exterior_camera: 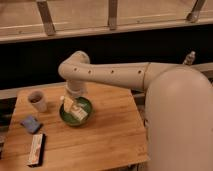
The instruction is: Place the eraser on the white sponge
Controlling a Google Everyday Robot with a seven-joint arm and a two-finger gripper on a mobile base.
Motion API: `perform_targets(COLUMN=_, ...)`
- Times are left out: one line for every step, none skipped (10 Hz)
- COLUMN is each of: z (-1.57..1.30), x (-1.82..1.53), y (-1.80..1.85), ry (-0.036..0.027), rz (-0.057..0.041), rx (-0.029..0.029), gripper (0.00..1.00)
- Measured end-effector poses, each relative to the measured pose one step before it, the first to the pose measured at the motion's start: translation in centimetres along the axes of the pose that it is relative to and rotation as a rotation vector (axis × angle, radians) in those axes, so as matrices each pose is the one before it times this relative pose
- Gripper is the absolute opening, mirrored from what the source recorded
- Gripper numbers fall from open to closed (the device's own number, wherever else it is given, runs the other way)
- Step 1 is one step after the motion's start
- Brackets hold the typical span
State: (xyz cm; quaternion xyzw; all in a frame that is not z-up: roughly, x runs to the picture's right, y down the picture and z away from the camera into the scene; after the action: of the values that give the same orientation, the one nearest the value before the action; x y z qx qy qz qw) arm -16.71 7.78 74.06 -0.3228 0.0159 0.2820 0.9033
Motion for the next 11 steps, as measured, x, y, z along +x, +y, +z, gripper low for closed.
perform_targets(z=0.159, x=-0.244, y=1.594, ry=0.00012, rz=-0.03105, rx=-0.00917, gripper=0.8)
perform_targets(z=0.071, x=-0.444, y=3.104, ry=-0.0103, rz=-0.05265, rx=-0.02461, gripper=0.8)
perform_targets(z=0.169, x=-0.462, y=2.489, ry=-0.00589, rz=-0.04491, rx=-0.02233, gripper=0.8)
perform_targets(z=0.181, x=-0.764, y=2.437, ry=-0.00656, rz=-0.04748, rx=-0.02074, gripper=0.8)
perform_targets(z=0.139, x=-0.89, y=1.945, ry=-0.00608, rz=-0.03924, rx=-0.01476, gripper=0.8)
perform_targets(z=0.257, x=-1.65, y=2.539, ry=-0.01482, rz=-0.04974, rx=-0.02122, gripper=0.8)
perform_targets(z=-0.022, x=0.29, y=-0.316, ry=0.00648, rz=0.00085, rx=0.00743, gripper=0.8)
perform_targets(z=-0.051, x=0.112, y=-0.071, ry=0.00243, rz=0.00203, rx=0.00072, gripper=0.8)
perform_targets(z=0.028, x=-0.024, y=0.054, ry=-0.00001, rz=-0.00049, rx=-0.0012, gripper=0.8)
perform_targets(z=0.018, x=-0.011, y=0.137, ry=-0.00099, rz=0.00223, rx=-0.00512, gripper=0.8)
perform_targets(z=0.061, x=0.149, y=-0.264, ry=-0.00255, rz=0.00495, rx=0.00093, gripper=0.8)
